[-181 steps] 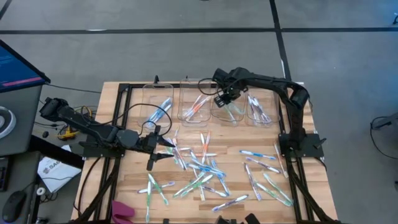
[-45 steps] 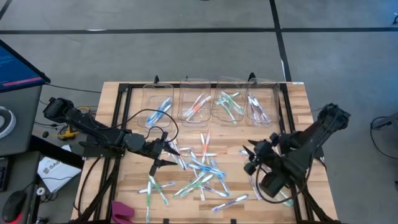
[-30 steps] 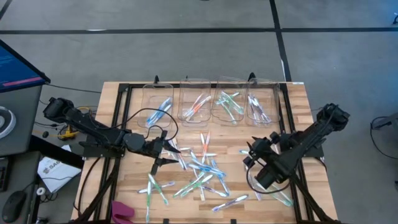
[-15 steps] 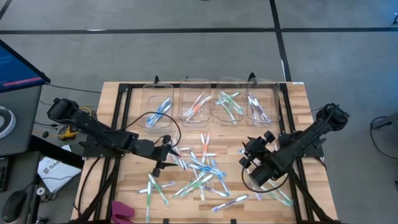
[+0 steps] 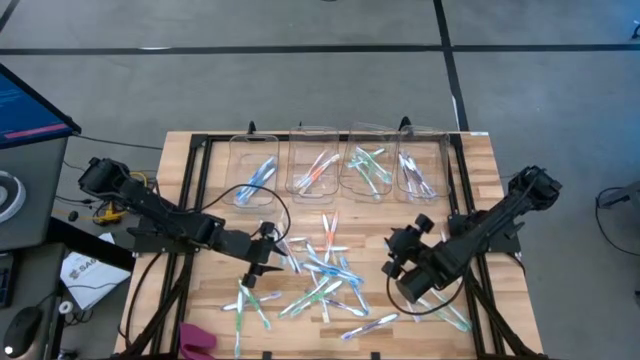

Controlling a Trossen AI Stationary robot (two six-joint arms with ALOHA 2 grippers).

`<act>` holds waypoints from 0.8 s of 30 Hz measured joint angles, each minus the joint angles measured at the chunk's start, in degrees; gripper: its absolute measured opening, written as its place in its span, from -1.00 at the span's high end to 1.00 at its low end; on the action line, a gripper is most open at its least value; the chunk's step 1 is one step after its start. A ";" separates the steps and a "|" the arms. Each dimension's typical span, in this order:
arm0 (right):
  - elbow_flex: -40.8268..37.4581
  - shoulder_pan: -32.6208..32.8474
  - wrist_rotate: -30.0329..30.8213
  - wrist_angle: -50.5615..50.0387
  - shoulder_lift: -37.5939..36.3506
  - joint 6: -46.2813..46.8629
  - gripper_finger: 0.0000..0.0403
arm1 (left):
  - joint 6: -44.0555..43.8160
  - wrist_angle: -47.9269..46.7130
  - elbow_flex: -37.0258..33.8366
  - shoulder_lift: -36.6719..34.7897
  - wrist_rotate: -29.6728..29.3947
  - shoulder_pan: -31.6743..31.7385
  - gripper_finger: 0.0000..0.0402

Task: Pick & Place Toothbrushes
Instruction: Put the orange toothbrush into the middle left transparent bin

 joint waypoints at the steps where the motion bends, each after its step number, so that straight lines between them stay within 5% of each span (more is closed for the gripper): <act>1: 0.00 -0.17 0.03 0.47 0.00 -0.72 0.31 | 0.00 -0.54 0.00 0.00 0.00 -0.03 0.12; 24: 0.02 -1.72 -4.15 8.17 0.00 -2.13 0.32 | 1.36 -6.20 -0.02 -0.02 -2.47 -0.06 0.12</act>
